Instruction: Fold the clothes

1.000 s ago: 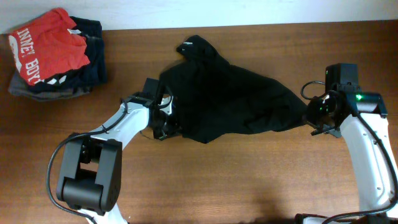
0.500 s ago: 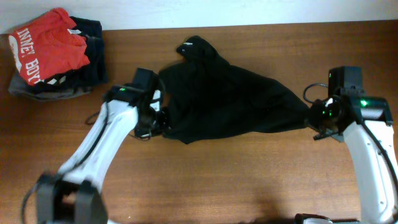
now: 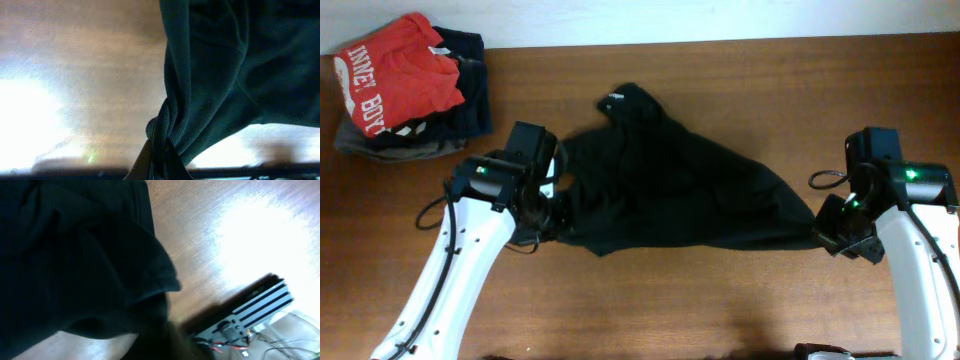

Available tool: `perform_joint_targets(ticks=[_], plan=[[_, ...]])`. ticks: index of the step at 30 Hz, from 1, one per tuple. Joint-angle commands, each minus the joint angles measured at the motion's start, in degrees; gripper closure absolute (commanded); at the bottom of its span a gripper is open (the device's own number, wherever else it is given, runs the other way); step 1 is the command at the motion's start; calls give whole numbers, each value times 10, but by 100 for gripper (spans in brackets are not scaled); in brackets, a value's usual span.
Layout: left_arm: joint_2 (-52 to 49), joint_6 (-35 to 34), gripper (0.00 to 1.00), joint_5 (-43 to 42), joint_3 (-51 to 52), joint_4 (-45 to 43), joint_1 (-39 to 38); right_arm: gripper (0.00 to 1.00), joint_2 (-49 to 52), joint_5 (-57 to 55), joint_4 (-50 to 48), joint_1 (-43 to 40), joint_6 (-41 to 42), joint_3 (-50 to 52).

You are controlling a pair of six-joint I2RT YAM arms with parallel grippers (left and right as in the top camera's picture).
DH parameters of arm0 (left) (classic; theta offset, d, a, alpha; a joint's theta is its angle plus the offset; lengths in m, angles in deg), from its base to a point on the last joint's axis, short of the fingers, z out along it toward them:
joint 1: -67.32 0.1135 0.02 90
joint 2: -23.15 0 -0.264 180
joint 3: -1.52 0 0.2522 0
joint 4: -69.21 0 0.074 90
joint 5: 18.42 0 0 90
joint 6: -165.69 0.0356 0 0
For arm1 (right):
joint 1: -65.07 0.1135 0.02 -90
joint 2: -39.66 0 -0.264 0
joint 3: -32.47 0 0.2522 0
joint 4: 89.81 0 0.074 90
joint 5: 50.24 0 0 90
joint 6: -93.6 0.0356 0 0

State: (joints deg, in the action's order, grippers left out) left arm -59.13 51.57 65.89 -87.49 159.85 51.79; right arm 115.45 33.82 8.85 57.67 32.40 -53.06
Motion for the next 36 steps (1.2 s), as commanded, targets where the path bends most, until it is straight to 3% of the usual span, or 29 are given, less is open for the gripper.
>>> perform_joint_targets(ticks=[1,15,19,27,32,36], plan=[[14,-7,99,33,-6,7,0,3,-8,-4,2,3,-22,1],[14,-6,99,71,-6,3,0,1,-1,-3,-9,3,-33,2],[14,-6,99,71,-6,-2,0,0,9,34,-73,3,-36,13],[14,-6,99,71,-6,-1,0,7,72,206,-229,11,-158,82],[14,-6,100,71,-6,-7,0,10,137,203,-270,64,-168,88],[14,-6,99,71,-6,-9,0,12,193,125,-297,129,-151,88]])
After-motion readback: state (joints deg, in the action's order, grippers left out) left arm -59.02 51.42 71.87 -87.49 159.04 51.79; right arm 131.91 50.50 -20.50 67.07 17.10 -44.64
